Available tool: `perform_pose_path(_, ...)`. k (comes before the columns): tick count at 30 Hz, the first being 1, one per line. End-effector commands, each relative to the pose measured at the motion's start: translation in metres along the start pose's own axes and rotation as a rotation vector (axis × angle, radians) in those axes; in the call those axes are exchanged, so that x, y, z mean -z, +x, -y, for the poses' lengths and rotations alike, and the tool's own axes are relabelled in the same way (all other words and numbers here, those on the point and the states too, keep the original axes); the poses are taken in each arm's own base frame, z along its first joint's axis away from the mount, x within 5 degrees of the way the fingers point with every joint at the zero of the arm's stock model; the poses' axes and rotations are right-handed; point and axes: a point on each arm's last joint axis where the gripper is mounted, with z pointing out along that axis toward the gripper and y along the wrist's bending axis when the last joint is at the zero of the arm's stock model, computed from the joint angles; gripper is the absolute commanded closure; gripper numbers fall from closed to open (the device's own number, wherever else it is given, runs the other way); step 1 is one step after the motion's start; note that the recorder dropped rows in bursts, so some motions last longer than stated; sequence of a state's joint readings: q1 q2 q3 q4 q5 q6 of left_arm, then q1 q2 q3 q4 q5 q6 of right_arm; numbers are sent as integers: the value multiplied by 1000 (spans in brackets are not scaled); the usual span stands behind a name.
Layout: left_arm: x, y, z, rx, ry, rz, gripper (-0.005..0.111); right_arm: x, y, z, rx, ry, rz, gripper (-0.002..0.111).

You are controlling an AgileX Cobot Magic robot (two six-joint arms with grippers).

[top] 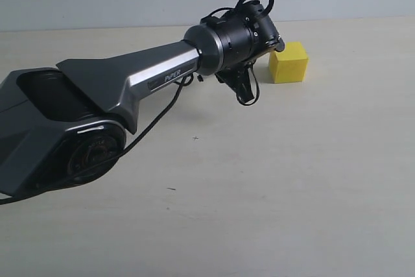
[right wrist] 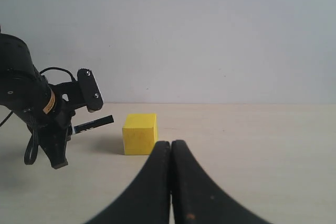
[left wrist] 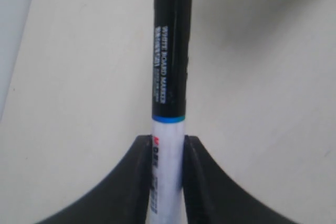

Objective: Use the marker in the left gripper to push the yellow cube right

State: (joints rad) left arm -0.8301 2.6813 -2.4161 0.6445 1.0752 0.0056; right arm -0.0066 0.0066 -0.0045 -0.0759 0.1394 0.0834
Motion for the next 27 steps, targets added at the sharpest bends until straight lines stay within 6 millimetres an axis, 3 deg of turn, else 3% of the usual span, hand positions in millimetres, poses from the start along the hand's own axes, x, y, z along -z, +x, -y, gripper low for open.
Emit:
perform_pose_path(1, 2, 4, -2, -15, -5, -49, 107, 0, 1, 0, 4, -1, 7, 108)
perform_pose_path(27, 5, -3, 9, 10, 58, 6, 107, 0, 1, 0, 4, -1, 7, 108)
